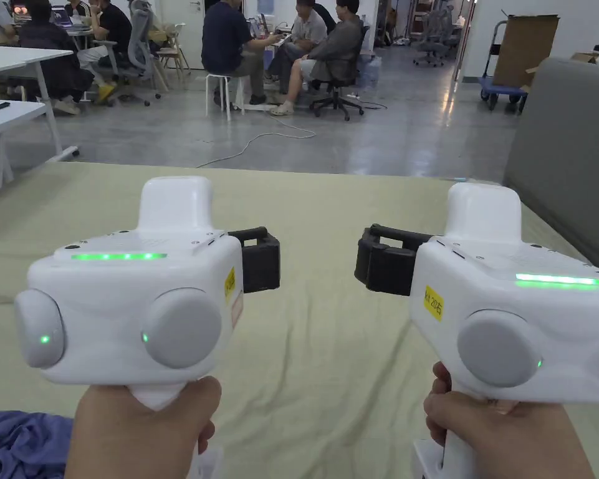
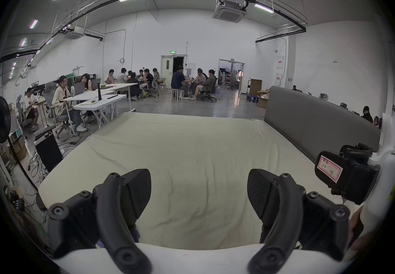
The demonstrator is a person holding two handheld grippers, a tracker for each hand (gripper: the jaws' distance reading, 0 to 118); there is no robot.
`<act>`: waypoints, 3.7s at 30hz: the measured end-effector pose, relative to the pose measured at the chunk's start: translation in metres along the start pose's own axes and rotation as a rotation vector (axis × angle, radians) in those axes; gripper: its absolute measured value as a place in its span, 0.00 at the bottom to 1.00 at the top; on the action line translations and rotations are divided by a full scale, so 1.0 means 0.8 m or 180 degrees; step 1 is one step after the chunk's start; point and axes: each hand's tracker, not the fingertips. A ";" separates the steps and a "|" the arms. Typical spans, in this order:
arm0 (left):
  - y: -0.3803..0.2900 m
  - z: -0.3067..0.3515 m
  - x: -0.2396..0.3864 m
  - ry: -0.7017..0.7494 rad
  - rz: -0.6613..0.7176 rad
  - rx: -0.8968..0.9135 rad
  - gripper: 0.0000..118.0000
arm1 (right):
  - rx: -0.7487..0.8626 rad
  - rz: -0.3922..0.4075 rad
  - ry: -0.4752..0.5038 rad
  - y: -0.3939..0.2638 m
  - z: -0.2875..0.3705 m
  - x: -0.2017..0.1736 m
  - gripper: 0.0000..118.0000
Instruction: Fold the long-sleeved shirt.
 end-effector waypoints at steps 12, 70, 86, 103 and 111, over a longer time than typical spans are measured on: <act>-0.003 -0.003 0.003 -0.0085 -0.0003 0.0003 0.78 | 0.0001 -0.0003 0.0001 0.000 -0.002 0.001 0.99; -0.011 0.084 -0.126 0.0254 -0.0014 0.0263 0.00 | -0.0049 0.0456 0.1269 -0.007 -0.029 -0.189 0.00; -0.098 0.009 -0.371 0.0976 0.0775 -0.0462 0.88 | -0.0672 0.0762 0.2795 -0.064 -0.045 -0.306 0.00; -0.296 -0.278 -0.495 0.1053 0.1689 -0.2176 0.56 | -0.1116 0.0550 0.2621 -0.091 -0.096 -0.223 0.00; -0.163 -0.229 -0.439 0.0750 0.1187 -0.1562 0.11 | -0.1039 0.0307 0.2562 -0.076 -0.090 -0.184 0.00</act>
